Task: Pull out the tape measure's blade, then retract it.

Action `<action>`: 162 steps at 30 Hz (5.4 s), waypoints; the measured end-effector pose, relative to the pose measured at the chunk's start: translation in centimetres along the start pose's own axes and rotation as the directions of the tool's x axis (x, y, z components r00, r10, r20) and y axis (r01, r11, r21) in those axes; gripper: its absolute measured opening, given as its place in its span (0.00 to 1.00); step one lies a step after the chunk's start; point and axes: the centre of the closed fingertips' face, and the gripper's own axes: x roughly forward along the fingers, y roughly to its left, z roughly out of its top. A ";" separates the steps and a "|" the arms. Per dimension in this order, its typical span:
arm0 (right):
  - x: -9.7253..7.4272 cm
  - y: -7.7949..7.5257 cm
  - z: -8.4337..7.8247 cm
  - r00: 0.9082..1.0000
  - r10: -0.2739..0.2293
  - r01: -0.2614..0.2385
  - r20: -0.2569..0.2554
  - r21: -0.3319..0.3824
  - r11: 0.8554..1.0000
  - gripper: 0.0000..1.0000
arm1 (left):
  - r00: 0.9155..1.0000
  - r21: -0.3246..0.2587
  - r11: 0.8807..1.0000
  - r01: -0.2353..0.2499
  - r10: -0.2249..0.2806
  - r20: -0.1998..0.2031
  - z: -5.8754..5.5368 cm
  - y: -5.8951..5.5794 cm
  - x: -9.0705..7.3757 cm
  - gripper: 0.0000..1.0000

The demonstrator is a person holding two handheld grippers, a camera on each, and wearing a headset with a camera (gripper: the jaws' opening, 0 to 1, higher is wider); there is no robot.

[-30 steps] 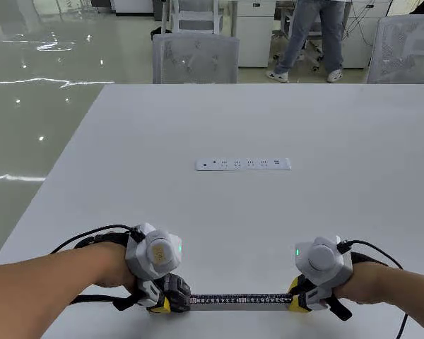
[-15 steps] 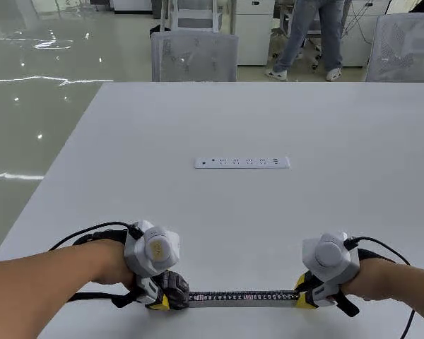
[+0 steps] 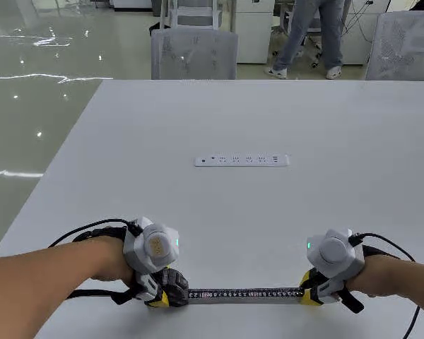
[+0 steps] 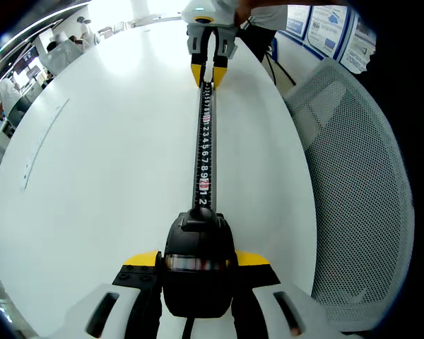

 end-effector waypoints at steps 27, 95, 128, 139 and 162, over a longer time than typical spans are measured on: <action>0.3 0.4 0.6 1.000 0.000 0.000 0.010 0.016 1.000 0.16 | 0.999 0.017 1.000 -0.022 0.022 -0.023 0.0 0.0 0.1 0.36; -8.3 6.6 -1.6 0.835 -0.418 0.241 0.358 0.447 0.862 1.00 | 0.732 -0.748 0.657 -0.091 0.554 0.398 -9.4 -5.4 -11.4 1.00; -9.3 9.3 -4.5 0.836 -0.427 0.243 0.345 0.464 0.852 1.00 | 0.737 -0.723 0.678 -0.133 0.556 0.386 -9.3 -6.8 -11.8 1.00; -9.1 8.3 -3.8 0.866 -0.376 0.243 0.330 0.378 0.893 1.00 | 0.752 -0.747 0.657 -0.100 0.542 0.376 -7.8 -7.0 -11.5 1.00; -7.5 4.4 0.3 0.971 -0.131 0.133 0.198 0.005 0.991 0.76 | 0.711 -0.882 0.463 -0.085 0.648 0.272 -3.7 -5.6 -9.5 1.00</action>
